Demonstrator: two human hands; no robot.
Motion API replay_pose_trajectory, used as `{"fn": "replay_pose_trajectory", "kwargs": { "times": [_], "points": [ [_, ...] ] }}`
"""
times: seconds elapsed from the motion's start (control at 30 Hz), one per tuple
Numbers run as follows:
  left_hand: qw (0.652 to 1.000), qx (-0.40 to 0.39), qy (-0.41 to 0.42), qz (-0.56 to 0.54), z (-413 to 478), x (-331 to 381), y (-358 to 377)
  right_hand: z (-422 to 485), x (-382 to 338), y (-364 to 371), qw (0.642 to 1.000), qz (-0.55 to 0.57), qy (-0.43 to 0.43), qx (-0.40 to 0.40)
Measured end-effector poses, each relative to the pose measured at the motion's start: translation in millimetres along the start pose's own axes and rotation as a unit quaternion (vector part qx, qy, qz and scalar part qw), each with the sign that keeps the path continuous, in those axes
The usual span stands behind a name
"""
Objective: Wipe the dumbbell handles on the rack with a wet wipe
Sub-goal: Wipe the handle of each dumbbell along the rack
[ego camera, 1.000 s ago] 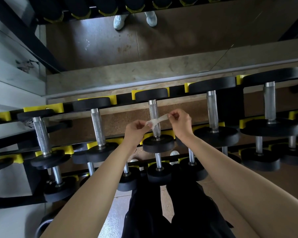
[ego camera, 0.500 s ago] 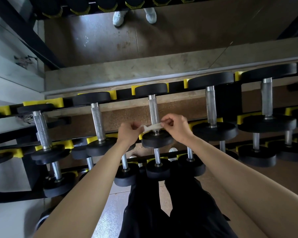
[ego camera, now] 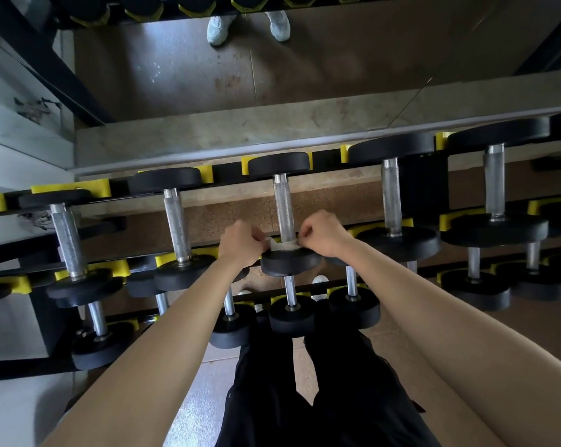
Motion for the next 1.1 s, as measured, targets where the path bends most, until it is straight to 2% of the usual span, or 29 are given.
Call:
{"fn": "replay_pose_trajectory", "kwargs": {
  "times": [0.17, 0.37, 0.43, 0.63, 0.83, 0.97, 1.1],
  "points": [
    [0.999, -0.001, 0.037, 0.003, -6.5, 16.1, 9.7, 4.5, 10.3, -4.7, 0.999, -0.007, 0.040, -0.004],
    [0.998, -0.032, 0.036, -0.050, -9.5, 3.7, 9.1, 8.7, 15.0, -1.1, 0.995, -0.034, 0.080, 0.042],
    [0.999, -0.004, 0.043, -0.031, -12.2, 1.5, 7.4, 6.6, 14.4, 0.7, 0.996, -0.009, 0.080, 0.031],
    [0.995, 0.091, -0.023, -0.032, -9.8, -8.9, 5.5, -8.3, 5.1, 1.6, 0.998, 0.057, 0.040, -0.001],
    [0.995, 0.015, 0.062, -0.082, -13.6, 2.6, 14.2, -11.7, 30.4, -14.0, 0.989, 0.044, 0.109, 0.086],
    [0.995, 0.072, 0.048, -0.054, -14.4, 3.4, 7.8, -23.7, 30.5, -36.9, 0.971, 0.150, 0.112, 0.146],
    [0.984, 0.099, 0.049, -0.142, -2.3, 10.7, -4.5, -29.9, 27.8, -58.0, 0.937, 0.267, 0.101, 0.199]
  ]
}}
Point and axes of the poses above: each hand's wrist, its own z-axis towards the middle knuckle, its own y-axis out of the palm, x = y × z, the point moved 5 cm from there along z, towards the middle knuckle
